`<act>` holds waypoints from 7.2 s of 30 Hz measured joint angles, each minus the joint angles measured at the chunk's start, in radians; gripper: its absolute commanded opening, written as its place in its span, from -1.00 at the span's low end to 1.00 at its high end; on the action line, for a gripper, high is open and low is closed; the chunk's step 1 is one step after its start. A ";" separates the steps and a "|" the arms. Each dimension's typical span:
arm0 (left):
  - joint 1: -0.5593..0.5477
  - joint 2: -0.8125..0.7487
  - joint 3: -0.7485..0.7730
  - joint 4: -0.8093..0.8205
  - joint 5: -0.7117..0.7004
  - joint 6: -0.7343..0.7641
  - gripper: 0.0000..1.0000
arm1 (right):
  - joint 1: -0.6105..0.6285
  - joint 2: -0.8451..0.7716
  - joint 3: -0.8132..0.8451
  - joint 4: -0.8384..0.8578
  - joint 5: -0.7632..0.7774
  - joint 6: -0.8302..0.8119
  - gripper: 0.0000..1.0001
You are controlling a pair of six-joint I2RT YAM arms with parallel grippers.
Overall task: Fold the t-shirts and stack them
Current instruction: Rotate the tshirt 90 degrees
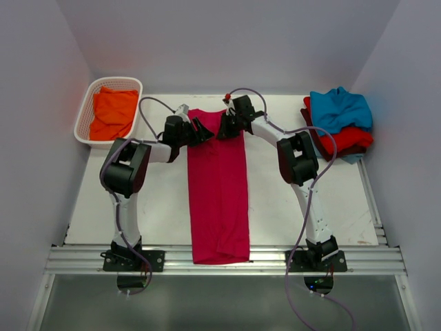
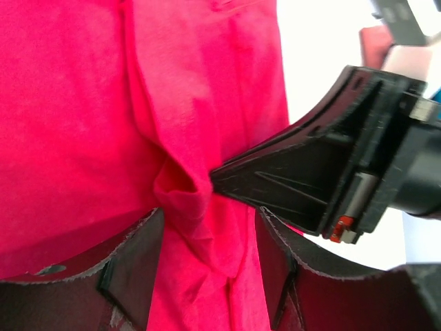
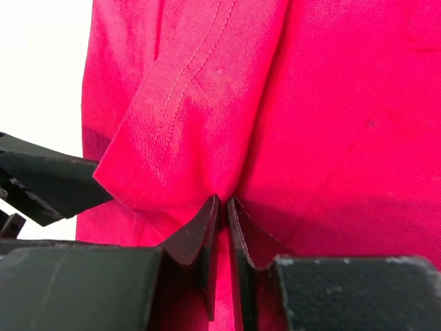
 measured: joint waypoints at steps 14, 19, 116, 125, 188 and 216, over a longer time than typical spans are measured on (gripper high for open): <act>0.000 0.062 -0.027 0.141 -0.003 -0.014 0.15 | 0.000 -0.001 -0.003 0.003 0.000 0.000 -0.78; 0.000 0.062 -0.027 0.142 -0.022 -0.013 0.14 | -0.001 -0.002 -0.005 0.005 0.000 0.000 -0.80; 0.010 0.057 0.019 0.053 -0.055 -0.006 -0.55 | -0.018 -0.003 -0.016 0.016 -0.026 0.007 -0.96; 0.040 -0.074 0.171 -0.267 -0.103 0.039 -0.56 | -0.018 -0.003 -0.016 0.016 -0.026 0.007 -0.97; -0.071 0.200 0.256 -0.097 -0.105 -0.030 -1.00 | -0.126 0.093 0.071 0.175 0.002 0.190 -1.00; 0.083 -0.126 -0.125 -0.044 -0.094 -0.036 -1.00 | -0.158 0.070 0.043 0.149 -0.006 0.171 -1.00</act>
